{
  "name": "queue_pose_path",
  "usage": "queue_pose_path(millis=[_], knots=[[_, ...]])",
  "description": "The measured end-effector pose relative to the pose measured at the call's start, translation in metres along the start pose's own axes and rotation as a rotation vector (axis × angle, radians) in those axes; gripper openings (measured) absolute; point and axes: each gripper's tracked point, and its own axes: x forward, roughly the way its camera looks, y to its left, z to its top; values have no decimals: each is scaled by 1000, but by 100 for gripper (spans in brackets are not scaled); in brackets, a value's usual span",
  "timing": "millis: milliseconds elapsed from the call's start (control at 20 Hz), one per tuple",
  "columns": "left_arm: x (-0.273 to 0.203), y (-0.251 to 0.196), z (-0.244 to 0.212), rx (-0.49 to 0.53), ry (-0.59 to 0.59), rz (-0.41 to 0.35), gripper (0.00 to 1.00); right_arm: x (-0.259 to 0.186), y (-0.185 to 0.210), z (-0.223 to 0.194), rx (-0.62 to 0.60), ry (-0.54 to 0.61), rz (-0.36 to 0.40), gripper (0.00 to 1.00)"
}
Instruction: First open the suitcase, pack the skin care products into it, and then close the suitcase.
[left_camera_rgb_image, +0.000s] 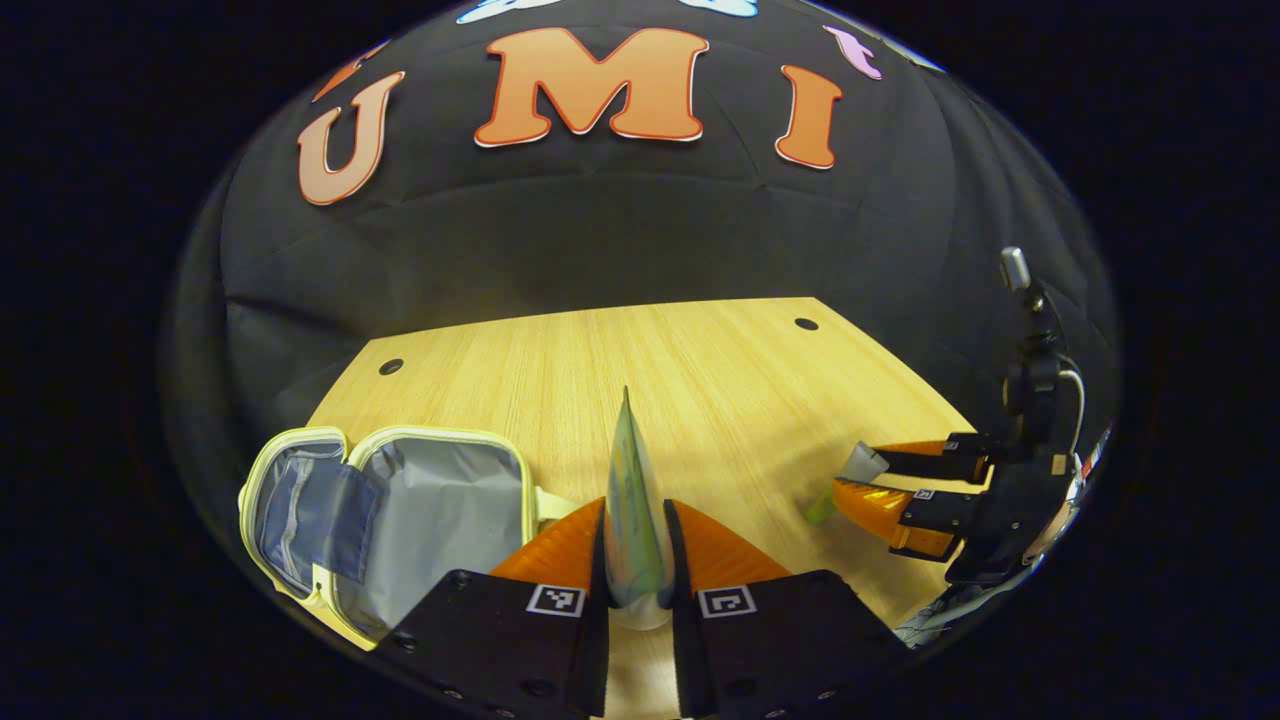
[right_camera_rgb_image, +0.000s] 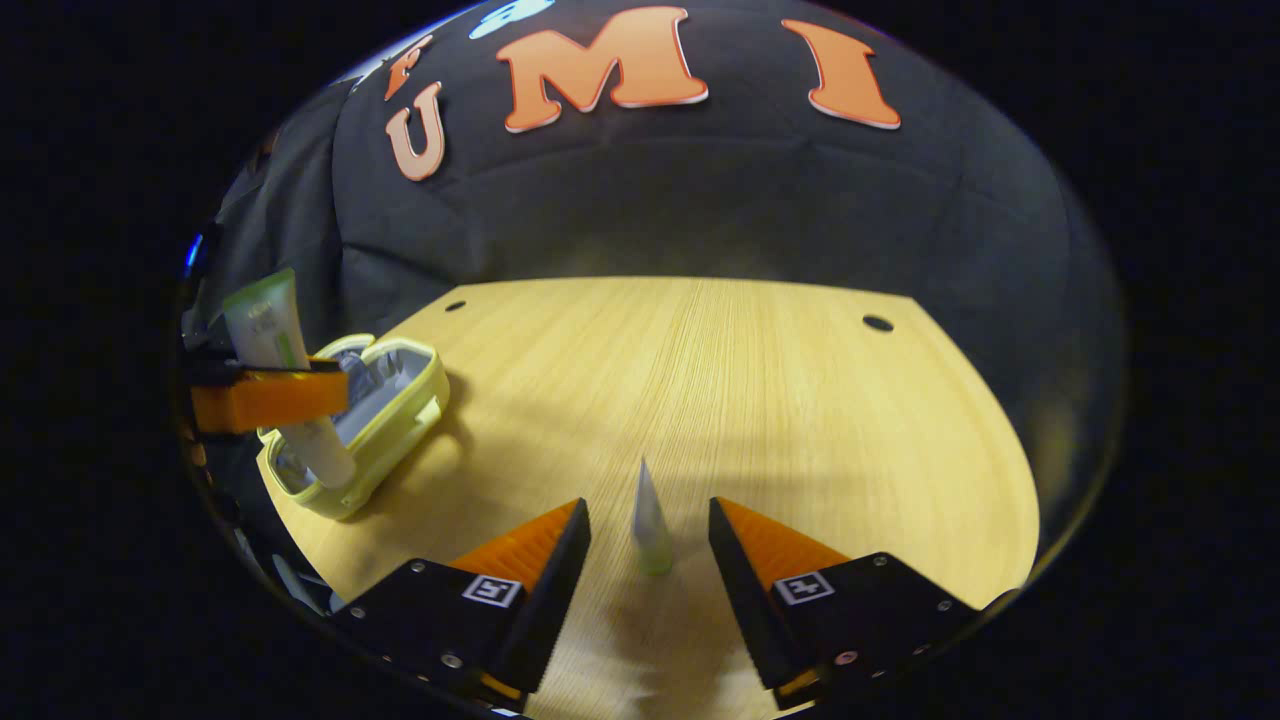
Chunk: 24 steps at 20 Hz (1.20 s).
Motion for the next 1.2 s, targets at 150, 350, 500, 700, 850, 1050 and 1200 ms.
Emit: queue_pose_path(millis=[150,350,500,700,850,1050,1200], knots=[[3,13,-10,9,19,8,27,11,-3,-15,-15,17,-25,55],[7,16,-18,-9,40,-17,25,13,-4,-11,-35,27,-40,29],[-2,22,-14,-14,43,-46,27,0,4,10,-22,7,-48,25],[-23,50,-2,-46,54,-63,27,-31,35,55,-25,-29,-35,25],[-42,82,6,-65,67,-69,27,-51,75,90,-51,-67,-6,25],[-64,140,1,-38,124,-77,27,-58,139,117,-32,-94,38,25],[-64,178,-16,-26,220,-99,27,-55,187,124,-15,-102,95,25]])
